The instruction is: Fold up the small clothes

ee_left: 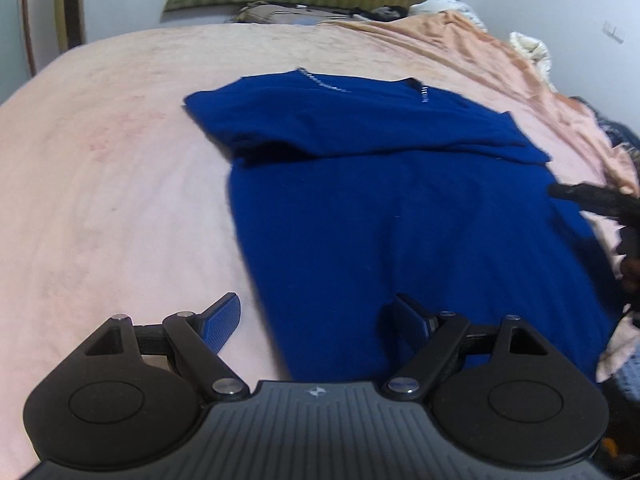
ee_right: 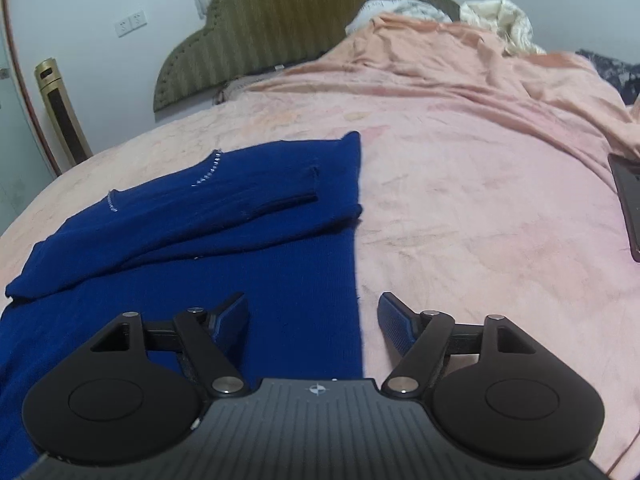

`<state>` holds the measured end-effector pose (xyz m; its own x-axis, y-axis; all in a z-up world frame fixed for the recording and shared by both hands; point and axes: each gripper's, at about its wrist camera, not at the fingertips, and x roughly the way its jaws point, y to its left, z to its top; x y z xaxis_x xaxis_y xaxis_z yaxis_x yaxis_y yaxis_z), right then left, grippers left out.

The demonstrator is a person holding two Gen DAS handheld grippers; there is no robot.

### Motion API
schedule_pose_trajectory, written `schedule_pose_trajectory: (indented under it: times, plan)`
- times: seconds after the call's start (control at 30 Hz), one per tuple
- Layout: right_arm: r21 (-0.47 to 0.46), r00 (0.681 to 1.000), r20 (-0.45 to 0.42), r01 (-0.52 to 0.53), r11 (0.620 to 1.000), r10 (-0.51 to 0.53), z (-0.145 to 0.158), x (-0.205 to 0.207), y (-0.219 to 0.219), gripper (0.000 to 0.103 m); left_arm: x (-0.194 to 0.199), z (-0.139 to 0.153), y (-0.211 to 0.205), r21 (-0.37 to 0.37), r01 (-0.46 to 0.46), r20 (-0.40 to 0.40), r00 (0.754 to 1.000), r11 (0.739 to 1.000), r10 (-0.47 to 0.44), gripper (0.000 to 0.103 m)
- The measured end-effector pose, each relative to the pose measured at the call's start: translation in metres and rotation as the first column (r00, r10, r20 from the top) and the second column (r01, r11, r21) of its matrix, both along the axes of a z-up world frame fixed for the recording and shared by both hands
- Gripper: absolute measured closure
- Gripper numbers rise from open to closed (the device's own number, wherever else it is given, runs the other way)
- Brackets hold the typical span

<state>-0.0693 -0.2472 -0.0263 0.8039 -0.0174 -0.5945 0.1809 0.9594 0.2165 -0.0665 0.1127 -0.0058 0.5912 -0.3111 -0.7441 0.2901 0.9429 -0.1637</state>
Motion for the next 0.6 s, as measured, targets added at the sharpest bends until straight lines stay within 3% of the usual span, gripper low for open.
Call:
schedule_pose_trajectory:
  times: [0.03, 0.07, 0.1, 0.17, 0.23, 0.3, 0.37, 0.47, 0.5, 0.53, 0.57, 0.6]
  plan:
    - [-0.006, 1.0, 0.009, -0.008, 1.0, 0.009, -0.001, 0.0, 0.004, 0.024, 0.0, 0.002, 0.002, -0.023, -0.001, -0.002, 1.0, 1.0, 0.001, 0.022]
    - [-0.023, 1.0, 0.01, -0.016, 1.0, 0.017, -0.001, 0.0, 0.008, 0.024, -0.001, 0.005, 0.004, -0.045, -0.003, 0.005, 1.0, 0.999, 0.003, 0.033]
    - [-0.063, 1.0, 0.004, -0.022, 0.998, 0.022, 0.0, 0.001, 0.012, 0.027, -0.003, 0.009, 0.008, -0.061, -0.006, 0.012, 1.0, 0.998, 0.007, 0.054]
    - [-0.173, 1.0, -0.006, -0.018, 0.985, 0.017, 0.006, -0.001, 0.021, 0.027, -0.001, 0.014, 0.014, -0.075, -0.023, 0.008, 1.0, 0.997, 0.023, 0.064]
    - [-0.33, 1.0, -0.006, -0.004, 0.944, 0.002, 0.016, -0.004, 0.028, 0.027, -0.003, 0.017, 0.019, -0.07, -0.031, 0.026, 0.999, 0.997, 0.033, 0.064]
    - [-0.447, 1.0, 0.009, 0.008, 0.894, -0.004, 0.023, -0.008, 0.033, 0.025, -0.007, 0.016, 0.018, 0.002, -0.042, 0.047, 0.998, 0.999, 0.042, 0.064]
    - [-0.497, 1.0, -0.004, 0.011, 0.868, -0.015, 0.024, -0.008, 0.035, 0.024, -0.013, 0.013, 0.018, 0.063, -0.048, 0.056, 0.997, 0.997, 0.044, 0.064]
    - [-0.561, 1.0, -0.024, -0.003, 0.828, -0.013, 0.025, -0.013, 0.047, 0.023, -0.018, 0.015, 0.027, 0.061, -0.064, 0.044, 0.997, 0.996, 0.061, 0.064]
    - [-0.548, 1.0, -0.02, -0.025, 0.836, 0.018, 0.028, -0.018, 0.054, 0.022, -0.019, 0.016, 0.03, 0.054, -0.063, 0.037, 0.997, 0.997, 0.061, 0.064]
    - [-0.477, 0.997, -0.011, -0.073, 0.876, 0.078, 0.033, -0.025, 0.06, 0.022, -0.018, 0.018, 0.031, 0.049, -0.065, 0.032, 0.997, 0.997, 0.063, 0.064]
    - [-0.339, 0.985, 0.002, -0.16, 0.927, 0.171, 0.038, -0.03, 0.064, 0.022, -0.018, 0.02, 0.032, 0.044, -0.069, 0.028, 0.997, 0.997, 0.067, 0.062]
    - [-0.182, 0.962, 0.016, -0.266, 0.947, 0.273, 0.042, -0.033, 0.067, 0.024, -0.018, 0.021, 0.033, 0.04, -0.069, 0.025, 0.997, 0.997, 0.068, 0.061]
